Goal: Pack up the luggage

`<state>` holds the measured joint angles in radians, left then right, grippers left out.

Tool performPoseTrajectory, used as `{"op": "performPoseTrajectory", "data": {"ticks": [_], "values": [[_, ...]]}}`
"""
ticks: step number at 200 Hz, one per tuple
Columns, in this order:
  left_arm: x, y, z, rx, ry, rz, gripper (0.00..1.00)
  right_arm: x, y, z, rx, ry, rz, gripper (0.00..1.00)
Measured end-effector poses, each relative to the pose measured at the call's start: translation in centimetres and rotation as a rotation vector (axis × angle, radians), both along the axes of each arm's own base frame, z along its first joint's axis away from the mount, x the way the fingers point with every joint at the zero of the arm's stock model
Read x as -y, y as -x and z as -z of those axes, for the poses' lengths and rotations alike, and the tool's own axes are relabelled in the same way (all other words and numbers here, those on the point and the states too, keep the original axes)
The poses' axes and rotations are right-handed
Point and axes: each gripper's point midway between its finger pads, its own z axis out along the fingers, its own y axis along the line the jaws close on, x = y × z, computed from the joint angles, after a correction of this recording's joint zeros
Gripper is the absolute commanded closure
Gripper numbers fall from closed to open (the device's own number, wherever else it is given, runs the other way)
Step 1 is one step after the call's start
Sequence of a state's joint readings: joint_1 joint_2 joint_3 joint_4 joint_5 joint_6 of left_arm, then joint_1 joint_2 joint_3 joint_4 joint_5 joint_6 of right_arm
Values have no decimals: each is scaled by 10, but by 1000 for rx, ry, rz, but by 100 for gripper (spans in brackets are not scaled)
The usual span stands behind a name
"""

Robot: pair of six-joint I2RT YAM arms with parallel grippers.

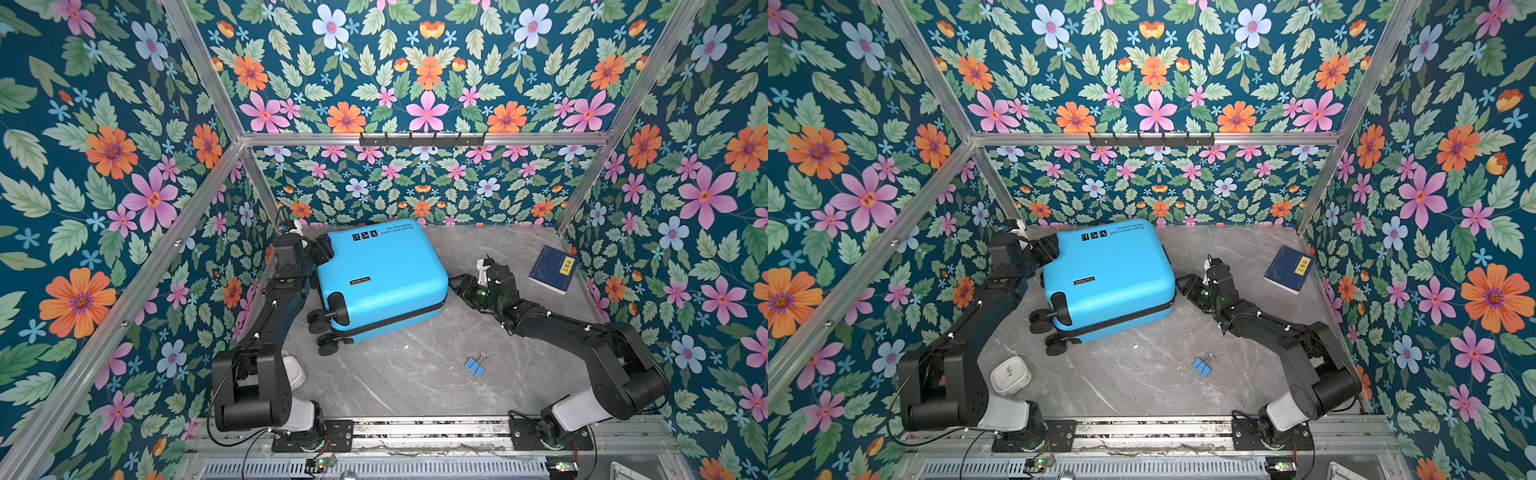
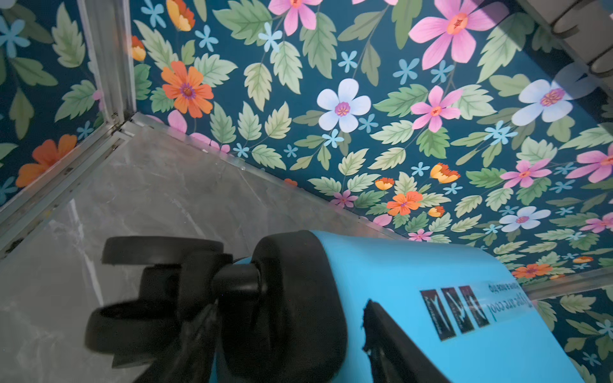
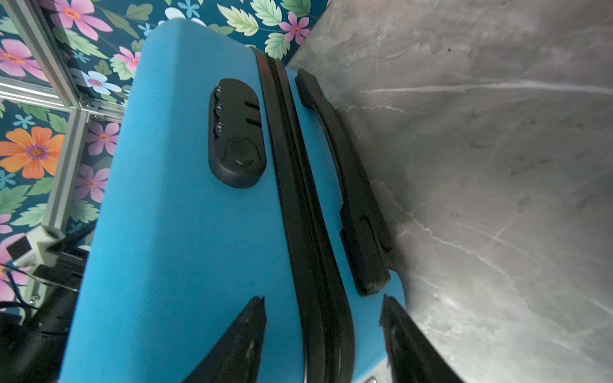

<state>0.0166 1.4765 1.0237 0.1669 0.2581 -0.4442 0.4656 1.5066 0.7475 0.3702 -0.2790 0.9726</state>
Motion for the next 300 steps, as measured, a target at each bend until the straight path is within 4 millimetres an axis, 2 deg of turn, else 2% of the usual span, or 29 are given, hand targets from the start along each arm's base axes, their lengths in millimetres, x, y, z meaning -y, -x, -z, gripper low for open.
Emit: {"op": "performPoseTrajectory", "data": {"ticks": [42,76,104,131,149,155,177,199,206,215,244,266,300], "values": [[14,-20,-3,45,14,86,26,-35,47,7,-22,62,-151,42],[40,-35,-9,78,18,206,25,-43,73,8,-34,110,-229,39],[62,-43,-7,81,33,286,25,-32,81,7,-30,160,-226,34],[84,-50,-9,105,59,359,25,-19,87,-3,7,205,-213,32],[100,-55,-11,118,87,409,23,-10,91,-9,41,228,-198,23],[107,-58,-11,122,98,428,22,-6,93,-10,48,233,-190,18],[133,-66,-13,136,130,490,21,10,100,-6,70,258,-160,9],[158,-72,-16,152,179,553,21,27,106,-6,87,280,-123,7],[164,-73,-20,162,199,568,20,32,107,-7,93,286,-109,1],[169,-74,-24,166,220,579,19,39,108,-10,100,296,-77,1],[167,-74,-33,146,235,542,17,65,109,-22,109,333,30,1],[157,-64,-37,95,218,479,16,85,113,-30,128,331,103,1],[130,-30,-76,118,140,364,18,122,109,-17,87,321,216,1]]}}
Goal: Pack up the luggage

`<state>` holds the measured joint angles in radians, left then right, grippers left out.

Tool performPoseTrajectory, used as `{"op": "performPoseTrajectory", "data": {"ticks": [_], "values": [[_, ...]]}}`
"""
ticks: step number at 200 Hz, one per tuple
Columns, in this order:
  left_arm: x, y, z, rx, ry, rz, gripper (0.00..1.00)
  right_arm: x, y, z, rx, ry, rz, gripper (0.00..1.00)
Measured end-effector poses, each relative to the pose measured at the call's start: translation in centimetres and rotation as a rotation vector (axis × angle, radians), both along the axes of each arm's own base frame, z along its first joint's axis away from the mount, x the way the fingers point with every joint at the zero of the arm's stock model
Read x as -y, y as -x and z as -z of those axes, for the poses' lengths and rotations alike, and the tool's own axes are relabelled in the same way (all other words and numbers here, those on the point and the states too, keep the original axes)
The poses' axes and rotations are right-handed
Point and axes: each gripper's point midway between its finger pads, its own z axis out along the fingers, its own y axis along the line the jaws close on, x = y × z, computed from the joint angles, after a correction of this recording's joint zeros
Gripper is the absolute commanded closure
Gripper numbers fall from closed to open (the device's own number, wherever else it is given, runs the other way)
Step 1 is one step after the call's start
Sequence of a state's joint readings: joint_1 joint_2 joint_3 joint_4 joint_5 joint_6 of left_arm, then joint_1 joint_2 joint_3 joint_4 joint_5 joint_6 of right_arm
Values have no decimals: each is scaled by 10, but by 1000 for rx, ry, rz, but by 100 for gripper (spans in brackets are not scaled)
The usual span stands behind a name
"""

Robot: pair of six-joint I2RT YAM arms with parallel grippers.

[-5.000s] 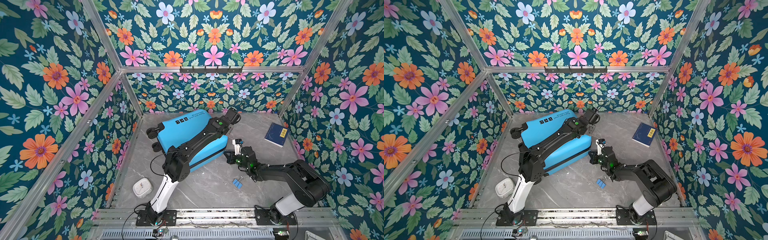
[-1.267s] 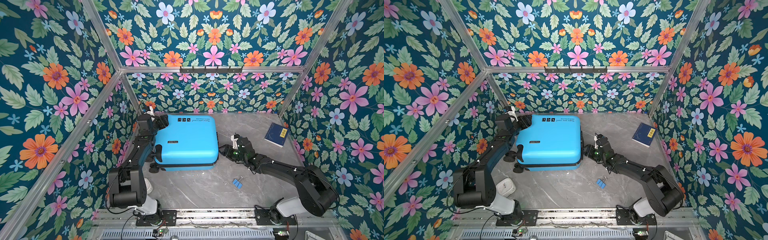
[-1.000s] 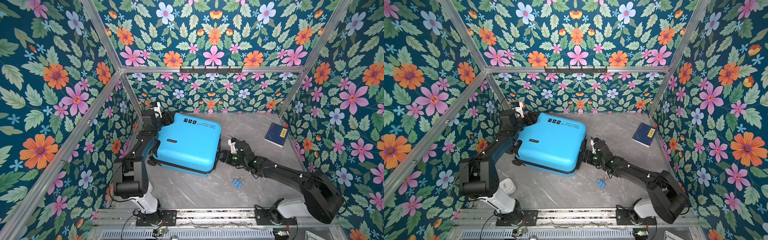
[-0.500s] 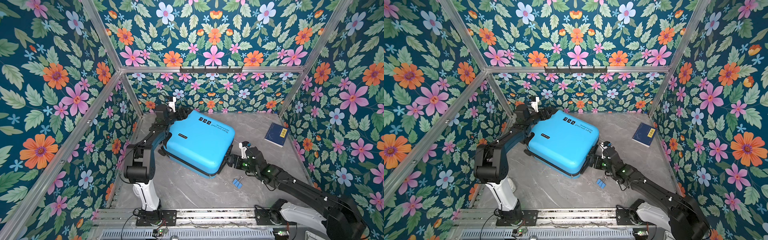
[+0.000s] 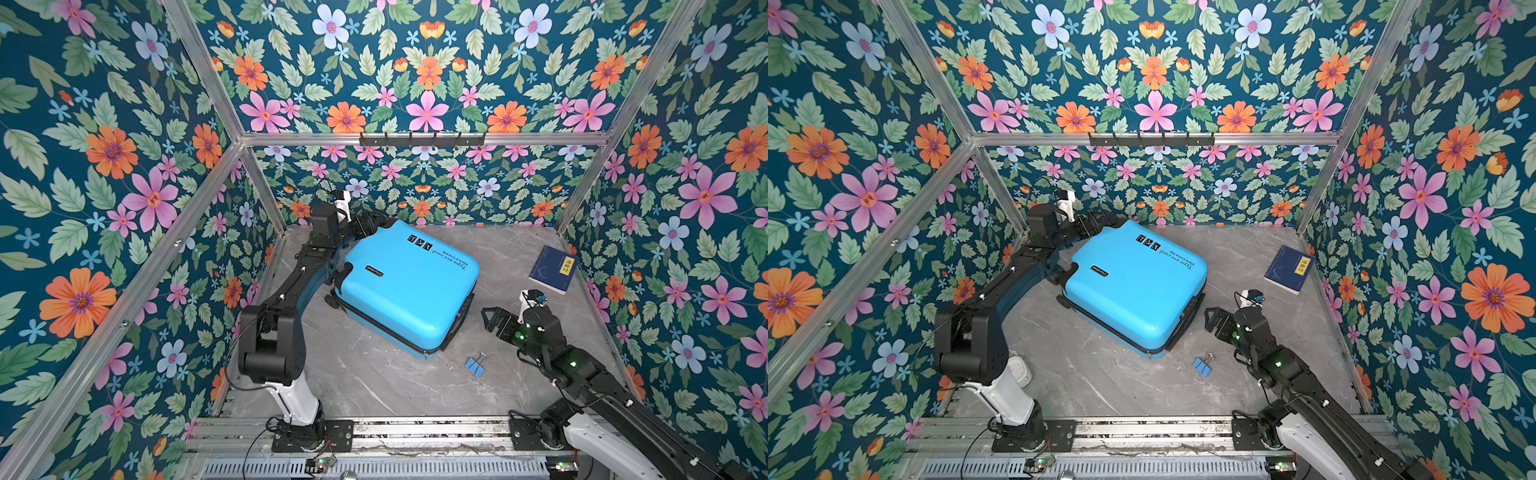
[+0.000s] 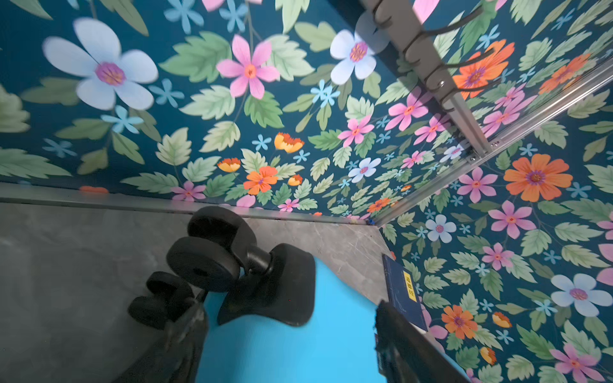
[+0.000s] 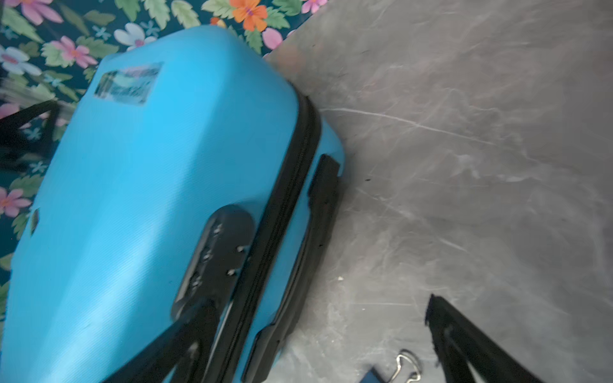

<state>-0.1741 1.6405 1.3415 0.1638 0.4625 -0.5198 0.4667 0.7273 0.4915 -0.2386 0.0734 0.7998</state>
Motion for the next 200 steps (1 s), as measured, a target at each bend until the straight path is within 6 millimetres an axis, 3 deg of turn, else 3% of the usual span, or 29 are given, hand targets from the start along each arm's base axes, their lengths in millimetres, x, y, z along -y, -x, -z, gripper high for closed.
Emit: {"op": "performPoseTrajectory", "data": {"ticks": [16,56,85,121,160,200], "values": [[-15,26,-9,-2,-29,-59,19,2,0,2,-13,-5,-11,1],[-52,100,3,-72,-120,-188,19,-6,-26,-15,-78,66,-49,6],[-72,150,31,-152,-165,-240,21,-7,-58,-34,-90,126,-55,7],[-81,198,82,-284,-176,-249,25,30,-98,-46,-100,72,41,12],[-82,222,129,-408,-164,-243,26,43,-131,-31,-146,-46,39,19],[-76,212,149,-459,-160,-226,26,23,-167,-1,-241,-133,-40,23]]}}
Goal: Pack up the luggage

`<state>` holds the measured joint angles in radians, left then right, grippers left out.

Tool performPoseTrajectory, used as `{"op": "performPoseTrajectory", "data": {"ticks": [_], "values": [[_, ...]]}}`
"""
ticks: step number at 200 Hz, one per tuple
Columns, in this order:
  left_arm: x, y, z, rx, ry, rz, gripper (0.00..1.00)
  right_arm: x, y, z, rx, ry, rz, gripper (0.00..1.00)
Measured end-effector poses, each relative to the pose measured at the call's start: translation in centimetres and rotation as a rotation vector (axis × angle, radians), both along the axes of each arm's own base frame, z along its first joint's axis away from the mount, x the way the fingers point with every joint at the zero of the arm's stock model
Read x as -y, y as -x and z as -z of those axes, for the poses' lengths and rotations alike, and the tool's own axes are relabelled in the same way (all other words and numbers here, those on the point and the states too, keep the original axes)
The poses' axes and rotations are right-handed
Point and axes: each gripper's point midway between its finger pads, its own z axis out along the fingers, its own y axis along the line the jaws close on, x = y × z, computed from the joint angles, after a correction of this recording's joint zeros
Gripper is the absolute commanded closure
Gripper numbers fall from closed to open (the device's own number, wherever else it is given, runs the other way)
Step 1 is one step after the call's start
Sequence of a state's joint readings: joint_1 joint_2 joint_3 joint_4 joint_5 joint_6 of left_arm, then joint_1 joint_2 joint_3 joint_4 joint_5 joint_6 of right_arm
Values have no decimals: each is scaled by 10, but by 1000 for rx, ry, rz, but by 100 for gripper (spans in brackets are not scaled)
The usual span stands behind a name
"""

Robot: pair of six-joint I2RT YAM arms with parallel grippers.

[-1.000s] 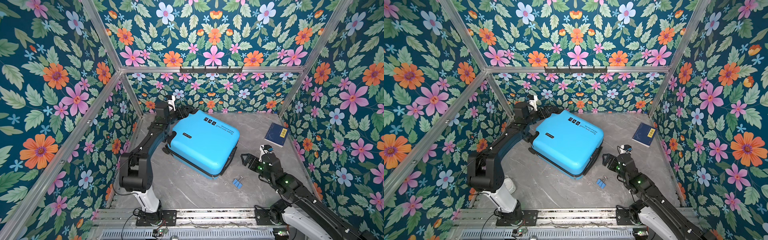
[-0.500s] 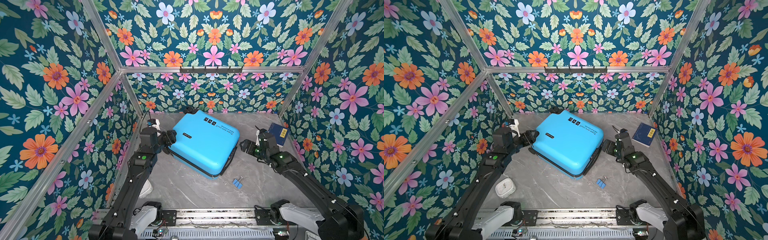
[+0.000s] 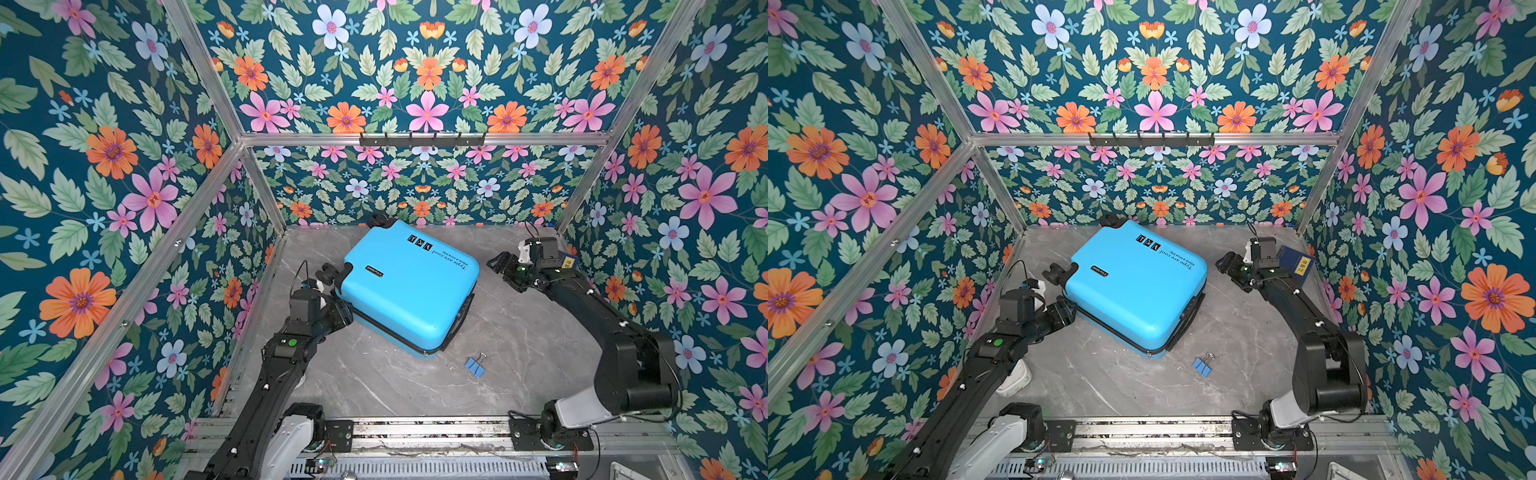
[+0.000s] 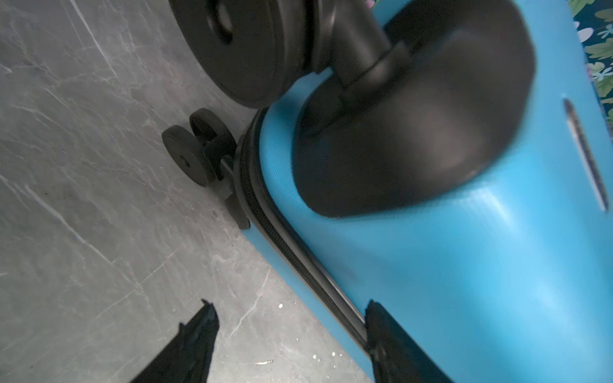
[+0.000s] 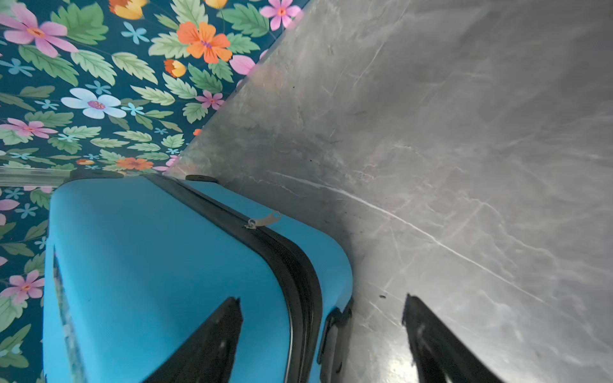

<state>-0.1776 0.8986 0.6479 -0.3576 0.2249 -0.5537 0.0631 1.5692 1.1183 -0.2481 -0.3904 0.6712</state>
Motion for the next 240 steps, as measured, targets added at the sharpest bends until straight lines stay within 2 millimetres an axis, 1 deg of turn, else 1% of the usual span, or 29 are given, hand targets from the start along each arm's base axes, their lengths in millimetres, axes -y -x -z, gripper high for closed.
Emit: {"op": "performPoseTrajectory", "data": {"ticks": [31,53,78,128,188,215,240], "values": [[4,-15,9,-32,-1,5,27,-8,-7,28,-72,-44,-23,23],[8,-31,7,-23,2,12,27,-11,-8,41,-105,-68,-25,23],[10,-50,5,-17,-3,12,26,-11,-8,38,-81,-76,-23,24],[18,-89,5,-4,-16,29,25,-14,-4,39,-62,-109,-23,24],[27,-136,-4,22,-29,52,24,-19,-6,36,-53,-140,-44,26],[32,-153,-6,29,-26,64,24,-23,-12,33,-51,-151,-45,26],[36,-160,-7,32,-26,69,24,-32,-18,28,-42,-157,-58,26]]}}
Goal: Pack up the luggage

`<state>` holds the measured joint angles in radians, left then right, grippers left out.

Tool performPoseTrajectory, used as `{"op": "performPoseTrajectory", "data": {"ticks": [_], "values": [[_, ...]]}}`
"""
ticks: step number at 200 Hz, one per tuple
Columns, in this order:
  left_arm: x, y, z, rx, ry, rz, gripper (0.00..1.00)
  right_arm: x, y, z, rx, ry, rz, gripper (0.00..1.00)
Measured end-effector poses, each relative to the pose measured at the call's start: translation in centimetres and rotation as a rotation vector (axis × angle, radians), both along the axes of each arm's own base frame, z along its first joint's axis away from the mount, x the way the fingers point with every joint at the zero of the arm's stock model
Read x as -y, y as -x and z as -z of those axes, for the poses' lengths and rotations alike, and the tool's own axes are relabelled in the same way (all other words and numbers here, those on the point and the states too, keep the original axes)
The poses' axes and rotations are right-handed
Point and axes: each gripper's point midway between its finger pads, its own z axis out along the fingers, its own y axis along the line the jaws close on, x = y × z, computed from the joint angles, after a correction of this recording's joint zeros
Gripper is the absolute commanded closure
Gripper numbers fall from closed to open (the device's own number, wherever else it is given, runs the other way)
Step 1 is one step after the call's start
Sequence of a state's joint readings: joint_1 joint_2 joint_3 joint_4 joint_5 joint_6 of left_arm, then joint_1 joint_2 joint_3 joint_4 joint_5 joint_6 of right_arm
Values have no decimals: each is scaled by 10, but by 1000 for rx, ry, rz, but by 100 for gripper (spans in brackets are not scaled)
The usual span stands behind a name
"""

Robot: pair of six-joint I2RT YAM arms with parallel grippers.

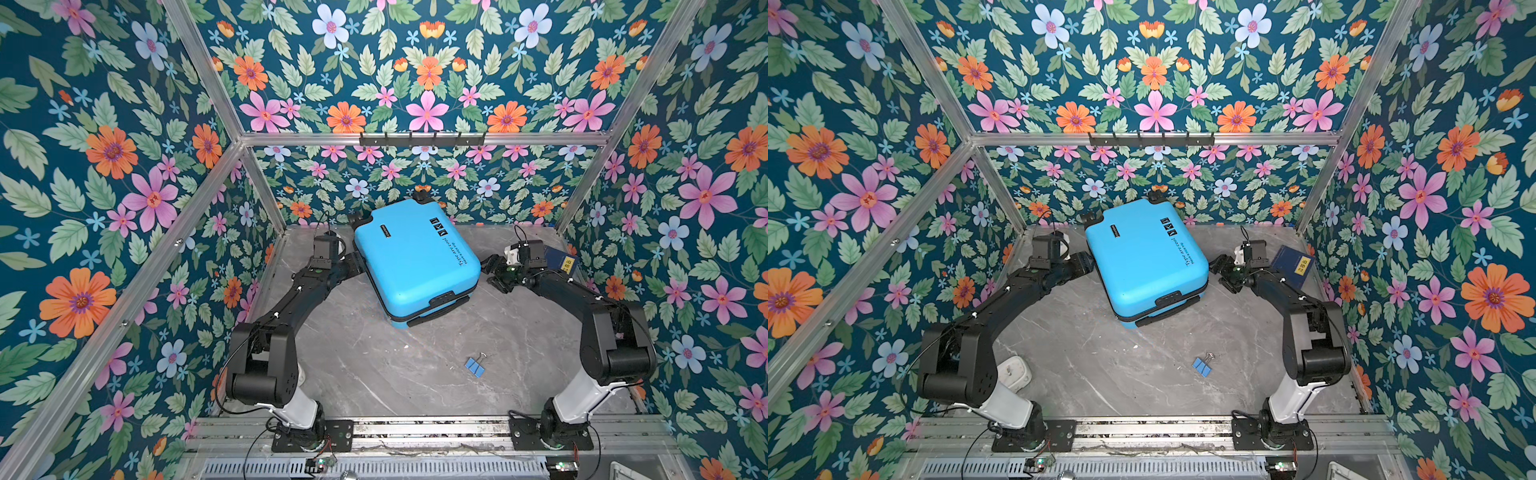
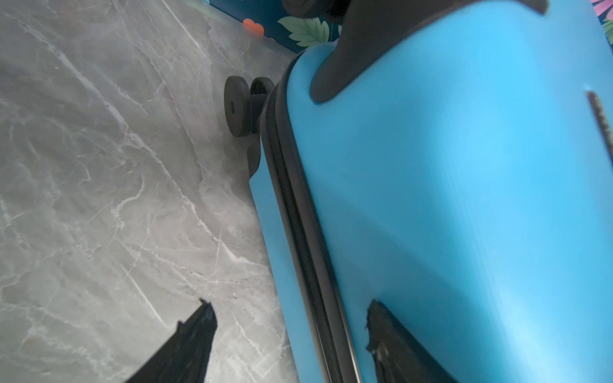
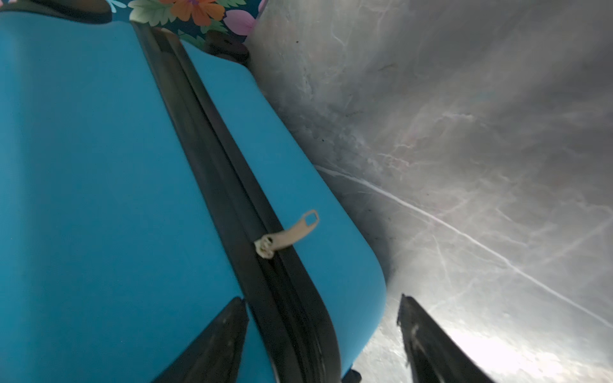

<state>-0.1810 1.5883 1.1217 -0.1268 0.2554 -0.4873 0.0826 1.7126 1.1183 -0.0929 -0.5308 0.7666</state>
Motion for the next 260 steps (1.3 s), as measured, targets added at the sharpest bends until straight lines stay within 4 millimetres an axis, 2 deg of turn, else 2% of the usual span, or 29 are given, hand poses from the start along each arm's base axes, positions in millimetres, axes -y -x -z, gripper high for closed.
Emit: {"op": "performPoseTrajectory", "data": {"ticks": [47,84,104,119,145,162,181,203,220,236,260], "values": [[0,-5,-7,19,-1,-5,23,-15,-9,-10,13,-20,-29,26],[-3,14,-30,90,3,15,27,-12,-8,-16,25,-18,-31,25],[-8,35,-37,120,-8,26,30,-3,1,-19,29,-27,-31,25],[-12,55,-37,134,-9,29,30,13,12,-19,28,-25,2,25],[-13,98,-19,135,8,55,31,39,35,-21,38,-25,54,24],[-8,124,0,127,30,83,32,43,55,-17,32,-28,61,25],[1,147,21,108,70,105,31,30,81,-10,26,-40,34,28],[15,168,46,80,106,143,31,-9,113,-1,5,-47,-63,31],[20,177,60,58,132,150,31,-36,131,-1,15,-44,-136,35],[19,181,68,52,141,143,31,-43,134,0,19,-34,-133,37],[20,184,74,66,159,143,30,-46,129,-1,16,-36,-121,40]]}}
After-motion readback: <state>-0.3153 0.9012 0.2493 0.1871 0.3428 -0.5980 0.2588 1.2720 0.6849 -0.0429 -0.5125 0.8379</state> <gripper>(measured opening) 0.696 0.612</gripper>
